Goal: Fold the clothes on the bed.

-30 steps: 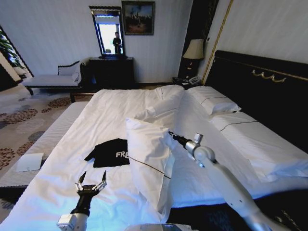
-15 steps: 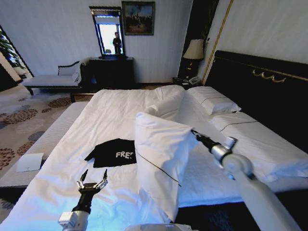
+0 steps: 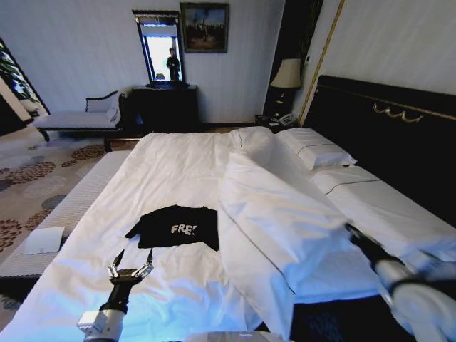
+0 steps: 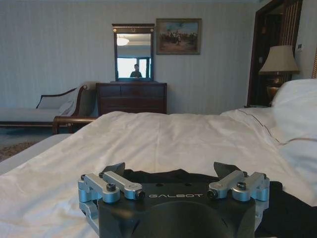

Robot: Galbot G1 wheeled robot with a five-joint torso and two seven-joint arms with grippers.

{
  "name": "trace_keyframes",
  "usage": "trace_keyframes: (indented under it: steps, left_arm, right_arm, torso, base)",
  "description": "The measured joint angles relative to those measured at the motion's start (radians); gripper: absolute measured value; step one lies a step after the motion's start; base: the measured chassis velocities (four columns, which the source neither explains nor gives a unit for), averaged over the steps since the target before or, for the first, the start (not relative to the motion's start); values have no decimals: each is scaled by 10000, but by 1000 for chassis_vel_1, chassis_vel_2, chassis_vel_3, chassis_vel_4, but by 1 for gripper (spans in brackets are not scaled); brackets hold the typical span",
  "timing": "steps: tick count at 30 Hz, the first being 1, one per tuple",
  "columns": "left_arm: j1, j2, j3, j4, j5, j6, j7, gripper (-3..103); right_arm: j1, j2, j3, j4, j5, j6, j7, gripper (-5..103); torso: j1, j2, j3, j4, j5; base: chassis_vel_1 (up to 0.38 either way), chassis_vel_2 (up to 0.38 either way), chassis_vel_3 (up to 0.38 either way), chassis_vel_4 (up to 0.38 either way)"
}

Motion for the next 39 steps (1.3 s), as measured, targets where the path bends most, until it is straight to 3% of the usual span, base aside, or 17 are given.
trace_keyframes:
  steps: [4,11,13,17,24,28,31,39]
  left_arm:
    - [-21,52,152,17,-37,-27,-56,100]
    - [-23,152,149,20,-86,-29,-93,100]
    - [-3,191,118,20,-127,-29,-106,100]
    - [17,246,94,43,-158,-30,-123,100]
    - [38,247,127,55,-170,-31,-160,100]
    - [82,184,208,37,-20,-9,-171,100]
    - [191,96,94,-183,69,4,-229,100]
    - [348,49,-83,116,-246,-260,-381,100]
  right_arm:
    - [-379,829,1041,-736,-737,673,23,0]
    - [-662,1507,1700,-1312,-2155,1401,275,0]
    - [-718,1837,1756,-1761,-3185,1650,540,0]
    - [-677,2130,1617,-2444,-4050,2209,1032,0]
    - [-702,2226,1467,-2571,-4096,2496,1300,0]
    - [-1003,2669,1016,-2080,-4432,2641,1505,0]
    - [-1263,3219,497,-2168,-5259,2977,1913,0]
    - [-1734,3228,87,-2499,-5894,3165,2825,0]
  torso:
    - [0,0,0,0,2]
    - [0,0,0,0,-1]
    - [1,0,0,0,0]
    - [1,-1,1,6,6]
    - [3,-1,1,4,-1]
    - [2,-1,1,3,-7]
    - [2,-1,1,3,-1]
    - [2,-2,2,12,0]
  base:
    - [0,0,0,0]
    - [0,0,0,0]
    - [0,0,0,0]
    - [0,0,0,0]
    - [0,0,0,0]
    - [0,0,0,0]
    - [0,0,0,0]
    - [0,0,0,0]
